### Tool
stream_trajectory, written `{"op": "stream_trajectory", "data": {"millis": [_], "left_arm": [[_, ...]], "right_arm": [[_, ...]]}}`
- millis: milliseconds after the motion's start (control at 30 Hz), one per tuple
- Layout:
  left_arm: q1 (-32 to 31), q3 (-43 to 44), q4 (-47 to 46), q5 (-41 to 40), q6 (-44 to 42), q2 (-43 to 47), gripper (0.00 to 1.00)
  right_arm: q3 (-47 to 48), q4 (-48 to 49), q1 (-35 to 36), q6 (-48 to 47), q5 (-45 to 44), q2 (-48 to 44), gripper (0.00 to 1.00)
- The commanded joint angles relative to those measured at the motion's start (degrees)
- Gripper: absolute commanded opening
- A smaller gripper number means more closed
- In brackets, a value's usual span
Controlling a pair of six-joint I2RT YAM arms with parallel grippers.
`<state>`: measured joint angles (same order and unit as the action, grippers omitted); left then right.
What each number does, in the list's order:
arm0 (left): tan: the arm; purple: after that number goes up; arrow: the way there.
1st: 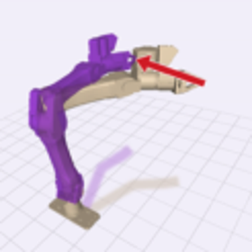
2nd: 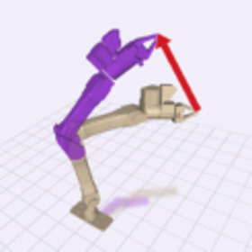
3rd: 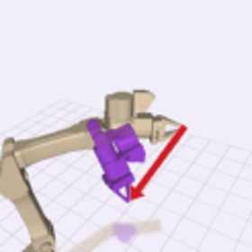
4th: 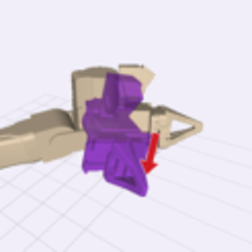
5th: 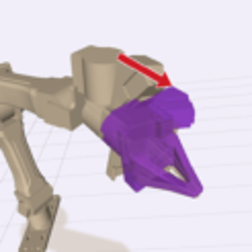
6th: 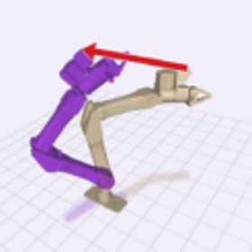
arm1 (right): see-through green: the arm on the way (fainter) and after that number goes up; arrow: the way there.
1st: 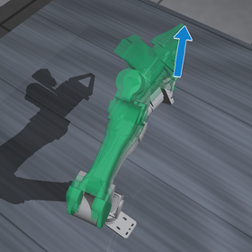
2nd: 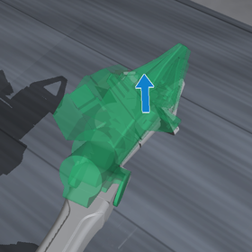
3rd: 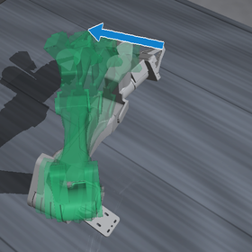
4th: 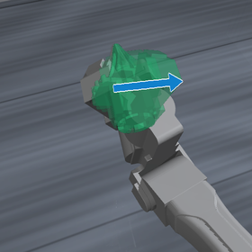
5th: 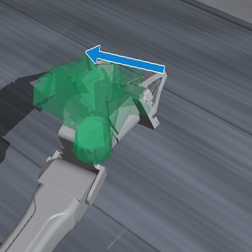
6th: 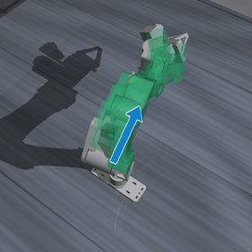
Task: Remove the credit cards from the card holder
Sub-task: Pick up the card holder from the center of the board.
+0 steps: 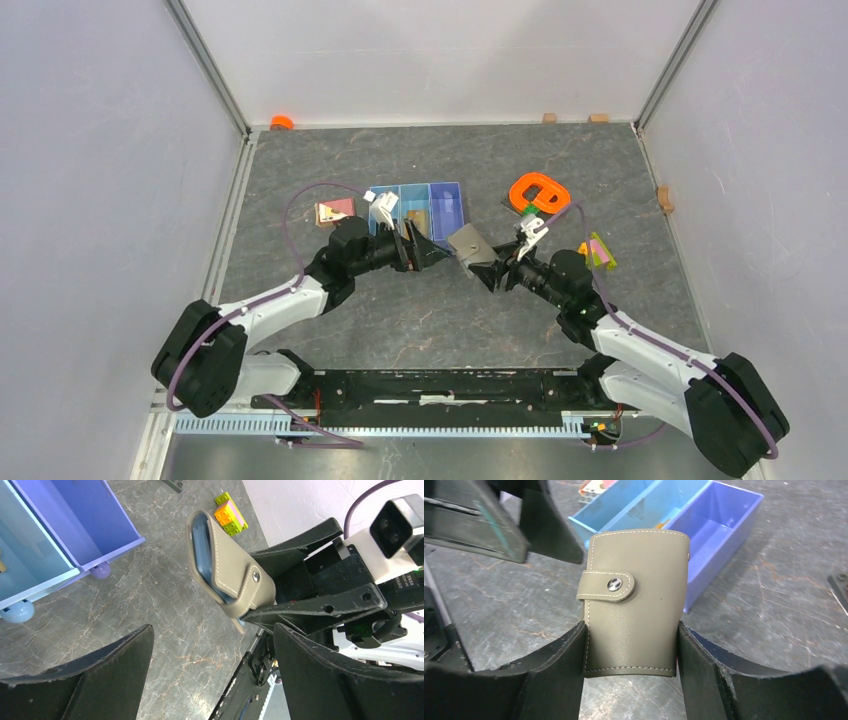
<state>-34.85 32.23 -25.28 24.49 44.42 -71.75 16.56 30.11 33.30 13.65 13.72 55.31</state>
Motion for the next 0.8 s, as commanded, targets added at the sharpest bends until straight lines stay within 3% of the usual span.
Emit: {"op": "stream_trajectory", "data": {"millis": [0, 133, 200, 333, 467, 500, 633, 767], "left_arm": [[-0.22, 2.27, -5.91, 4.12, 3.24, -2.13, 0.95], [-0.26, 2.31, -7.09, 4.99, 3.82, -3.01, 0.94], [-0.28, 2.28, -7.82, 5.62, 3.92, -3.19, 0.88], [-0.23, 2.31, -8.79, 6.72, 3.54, -2.86, 0.51], [-0.26, 2.48, -8.82, 7.34, 2.48, -2.42, 0.08], [-0.26, 2.43, -8.69, 7.21, 2.28, -2.27, 0.03], [-0.16, 2.46, -7.86, 6.90, 1.34, -1.59, 0.02], [-0.15, 2.48, -7.75, 7.85, 0.43, -0.33, 0.02]], "right_arm": [[0.27, 7.74, 1.79, -0.31, 5.24, -0.16, 0.64], [0.79, 8.03, 3.44, -1.03, 5.97, 0.81, 0.64], [1.25, 7.90, 4.51, -1.57, 6.19, 1.63, 0.64], [1.55, 8.97, 5.55, -1.48, 7.08, 3.18, 0.68], [1.78, 8.66, 5.74, -1.37, 7.01, 3.46, 0.83], [1.74, 8.51, 5.72, -1.30, 7.00, 3.33, 0.87], [1.70, 7.91, 5.64, -0.10, 6.15, 2.01, 0.96], [1.07, 7.43, 4.95, 0.10, 5.00, -0.20, 0.97]]}}
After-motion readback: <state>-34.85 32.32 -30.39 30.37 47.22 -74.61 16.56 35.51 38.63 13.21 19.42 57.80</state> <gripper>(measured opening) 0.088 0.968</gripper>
